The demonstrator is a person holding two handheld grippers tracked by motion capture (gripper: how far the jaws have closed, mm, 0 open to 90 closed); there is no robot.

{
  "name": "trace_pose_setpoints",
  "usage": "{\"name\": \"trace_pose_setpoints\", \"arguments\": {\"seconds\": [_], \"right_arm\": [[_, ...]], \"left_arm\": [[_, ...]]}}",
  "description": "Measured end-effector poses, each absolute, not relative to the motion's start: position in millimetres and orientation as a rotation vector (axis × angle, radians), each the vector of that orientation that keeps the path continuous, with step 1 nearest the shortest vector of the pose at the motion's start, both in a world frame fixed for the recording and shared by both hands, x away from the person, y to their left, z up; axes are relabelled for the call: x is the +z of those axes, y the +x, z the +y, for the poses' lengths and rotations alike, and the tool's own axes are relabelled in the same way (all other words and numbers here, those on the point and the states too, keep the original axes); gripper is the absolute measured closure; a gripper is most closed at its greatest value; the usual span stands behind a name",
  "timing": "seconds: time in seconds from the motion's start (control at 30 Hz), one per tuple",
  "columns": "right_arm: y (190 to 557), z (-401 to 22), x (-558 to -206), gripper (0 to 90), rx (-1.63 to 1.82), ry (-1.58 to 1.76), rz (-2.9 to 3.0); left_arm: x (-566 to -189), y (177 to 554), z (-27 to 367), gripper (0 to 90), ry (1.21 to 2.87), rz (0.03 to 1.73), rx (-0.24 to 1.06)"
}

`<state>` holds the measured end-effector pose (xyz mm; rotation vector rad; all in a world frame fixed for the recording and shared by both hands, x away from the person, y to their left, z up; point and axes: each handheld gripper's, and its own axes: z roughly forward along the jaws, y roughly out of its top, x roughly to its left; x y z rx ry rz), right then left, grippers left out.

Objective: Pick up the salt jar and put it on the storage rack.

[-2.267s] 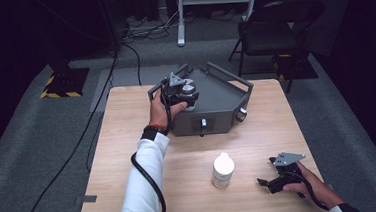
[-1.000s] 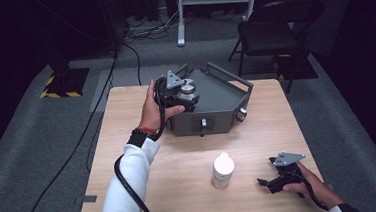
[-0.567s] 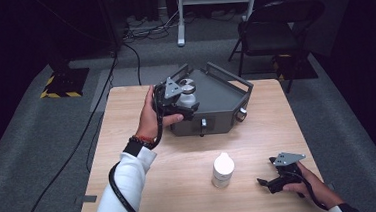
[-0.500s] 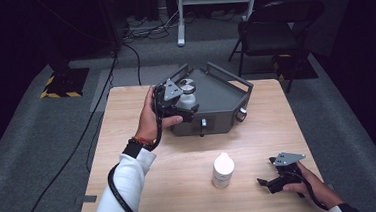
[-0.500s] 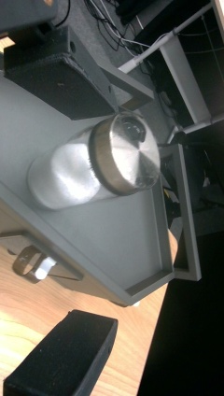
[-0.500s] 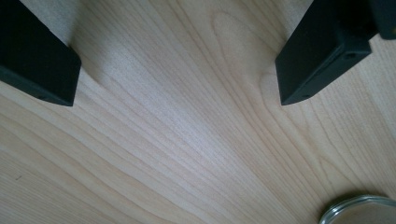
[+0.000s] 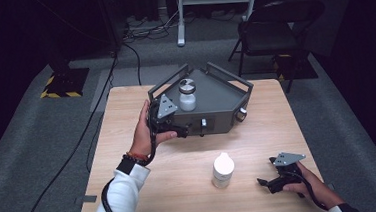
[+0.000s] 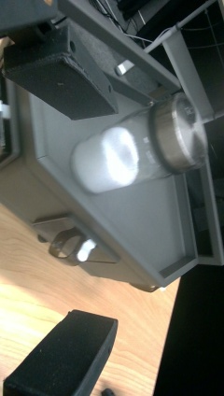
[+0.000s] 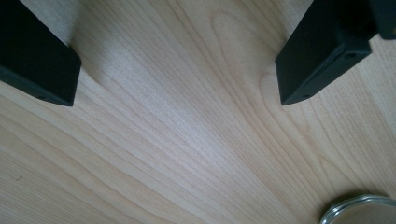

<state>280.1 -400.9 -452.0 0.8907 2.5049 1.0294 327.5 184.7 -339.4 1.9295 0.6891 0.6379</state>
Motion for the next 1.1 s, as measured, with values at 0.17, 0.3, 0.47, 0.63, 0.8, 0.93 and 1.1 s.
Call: {"name": "trace_pose_setpoints", "arguments": {"seconds": [0.17,0.3,0.47,0.63,0.8,0.93,1.1], "right_arm": [[280.1,-400.8,-452.0,0.0,1.029,0.892,2.505],[280.0,-400.7,-452.0,0.0,1.029,0.892,2.504],[280.0,-400.7,-452.1,0.0,1.029,0.892,2.504],[280.0,-400.7,-452.0,0.0,1.029,0.892,2.504],[280.0,-400.7,-452.0,0.0,1.029,0.892,2.504],[280.1,-400.8,-452.0,0.0,1.029,0.891,2.505],[280.1,-400.8,-452.0,0.0,1.029,0.891,2.505]], "left_arm": [[-347.3,317.6,186.0,1.0,1.937,0.681,0.647],[-354.8,311.0,186.8,1.0,1.937,0.685,0.659],[-366.0,303.8,190.3,0.9,1.935,0.693,0.660],[-375.0,297.7,191.9,0.9,1.952,0.703,0.656],[-384.0,298.7,197.1,0.8,1.968,0.725,0.618],[-387.4,301.5,197.5,0.8,1.980,0.736,0.602],[-392.2,301.6,196.2,0.8,1.999,0.737,0.595]]}}
